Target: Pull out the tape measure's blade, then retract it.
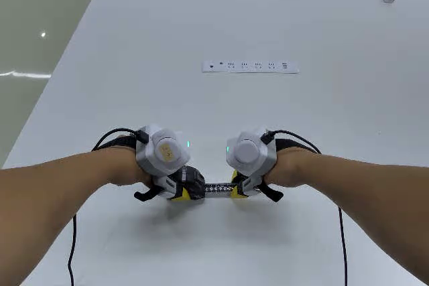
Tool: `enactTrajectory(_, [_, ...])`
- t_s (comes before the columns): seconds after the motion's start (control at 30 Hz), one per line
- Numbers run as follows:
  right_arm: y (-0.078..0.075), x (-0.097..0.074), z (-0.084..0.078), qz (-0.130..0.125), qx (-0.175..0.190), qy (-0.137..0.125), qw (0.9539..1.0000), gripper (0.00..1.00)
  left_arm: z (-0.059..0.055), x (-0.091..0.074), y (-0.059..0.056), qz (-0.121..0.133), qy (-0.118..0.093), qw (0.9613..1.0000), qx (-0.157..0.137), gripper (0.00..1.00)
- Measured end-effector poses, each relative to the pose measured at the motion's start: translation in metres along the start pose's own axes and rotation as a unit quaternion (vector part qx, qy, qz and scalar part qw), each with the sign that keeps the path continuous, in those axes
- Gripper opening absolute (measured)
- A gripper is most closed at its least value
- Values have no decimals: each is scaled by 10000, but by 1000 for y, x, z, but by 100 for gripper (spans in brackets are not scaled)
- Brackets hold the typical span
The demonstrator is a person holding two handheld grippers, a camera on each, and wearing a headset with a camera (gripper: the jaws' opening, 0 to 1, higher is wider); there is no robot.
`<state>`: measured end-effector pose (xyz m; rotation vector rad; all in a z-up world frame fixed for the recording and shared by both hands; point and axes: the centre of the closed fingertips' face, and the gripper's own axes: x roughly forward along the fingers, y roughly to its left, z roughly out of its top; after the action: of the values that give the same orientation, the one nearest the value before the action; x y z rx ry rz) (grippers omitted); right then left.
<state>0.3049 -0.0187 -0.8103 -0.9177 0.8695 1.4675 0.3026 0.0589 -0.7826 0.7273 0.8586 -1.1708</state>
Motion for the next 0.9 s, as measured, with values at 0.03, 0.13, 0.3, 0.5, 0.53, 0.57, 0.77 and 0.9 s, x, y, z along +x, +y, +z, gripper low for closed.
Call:
enactTrajectory(0.03, [0, 0, 0, 1, 4, 0, 10000, 13, 0, 0, 0, 1, -2, 10000, -2, 36])
enactTrajectory(0.13, [0, -1, -1, 1, 9, 5, 10000, 13, 0, 0, 0, 7, -11, 10000, -10, 36])
enactTrajectory(0.3, [1, -2, -3, 4, 9, 17, 10000, 13, 1, 0, -1, 9, -15, 10000, -14, 36])
enactTrajectory(0.5, [0, -3, -5, -3, 33, 11, 10000, 13, 1, 0, -1, 23, -9, 10000, -13, 36])
enactTrajectory(0.53, [0, -3, -6, -4, 37, 10, 10000, 13, 1, 0, -1, 24, -9, 10000, -12, 36])
enactTrajectory(0.57, [0, -3, -6, -7, 44, 9, 10000, 13, 1, 0, -1, 25, -8, 10000, -12, 36])
enactTrajectory(0.77, [0, -5, -10, -6, 57, -3, 10000, 13, 0, 0, -1, 21, -2, 10000, -25, 36])
enactTrajectory(0.9, [0, -5, -10, -26, 55, -28, 10000, 13, 0, 0, 0, 35, -19, 10000, -32, 36])
